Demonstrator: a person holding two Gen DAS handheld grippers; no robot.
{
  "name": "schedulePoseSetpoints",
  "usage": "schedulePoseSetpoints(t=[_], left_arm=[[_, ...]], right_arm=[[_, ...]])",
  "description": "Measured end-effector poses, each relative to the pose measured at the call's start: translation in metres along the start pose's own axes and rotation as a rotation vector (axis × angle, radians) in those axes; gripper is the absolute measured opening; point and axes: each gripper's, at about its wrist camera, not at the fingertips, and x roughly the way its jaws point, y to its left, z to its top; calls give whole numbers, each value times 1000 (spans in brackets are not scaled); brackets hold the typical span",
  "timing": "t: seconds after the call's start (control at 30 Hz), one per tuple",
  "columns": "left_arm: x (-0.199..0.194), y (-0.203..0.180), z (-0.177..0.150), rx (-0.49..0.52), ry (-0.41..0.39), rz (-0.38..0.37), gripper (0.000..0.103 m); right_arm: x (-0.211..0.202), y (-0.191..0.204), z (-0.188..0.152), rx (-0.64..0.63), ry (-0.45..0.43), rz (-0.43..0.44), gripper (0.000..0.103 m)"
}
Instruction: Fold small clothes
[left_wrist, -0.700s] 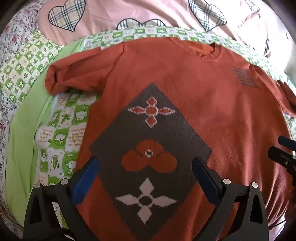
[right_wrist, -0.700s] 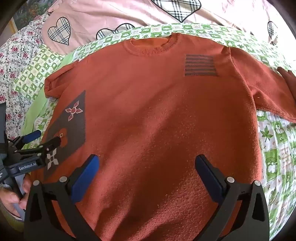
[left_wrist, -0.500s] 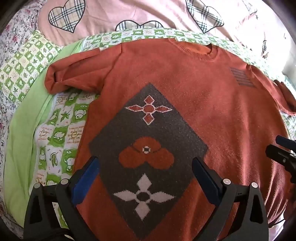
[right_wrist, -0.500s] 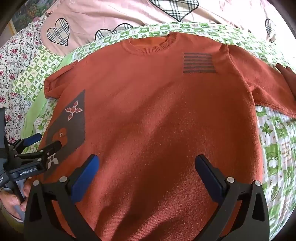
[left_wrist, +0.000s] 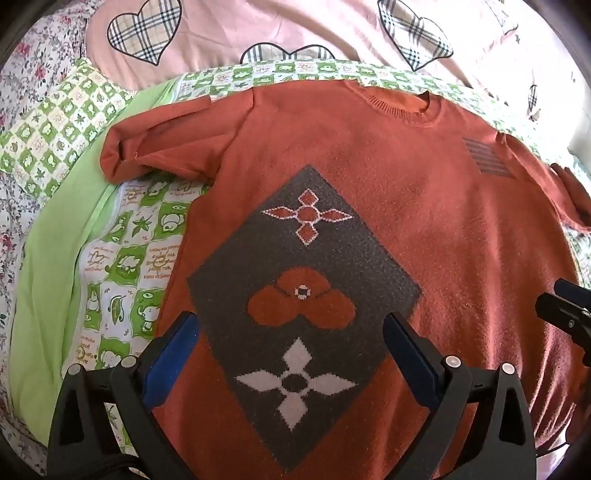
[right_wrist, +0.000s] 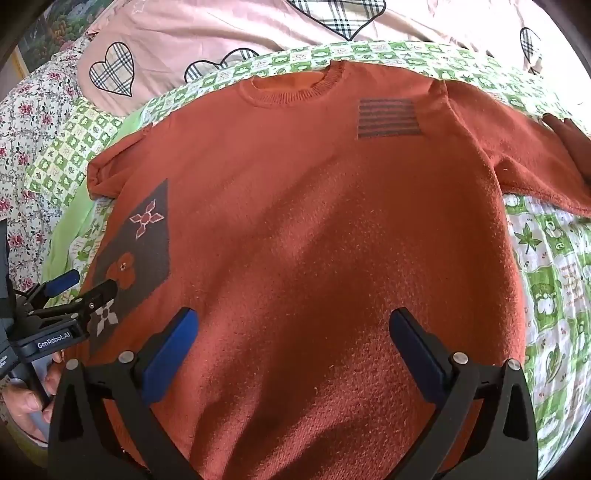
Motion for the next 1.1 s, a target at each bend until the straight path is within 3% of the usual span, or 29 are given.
schedulePoseSetpoints(t=[1.1], left_arm=[[4, -2, -2, 9, -1, -12, 100]], right_arm=[[-3, 0, -1, 34, -12, 20, 103]])
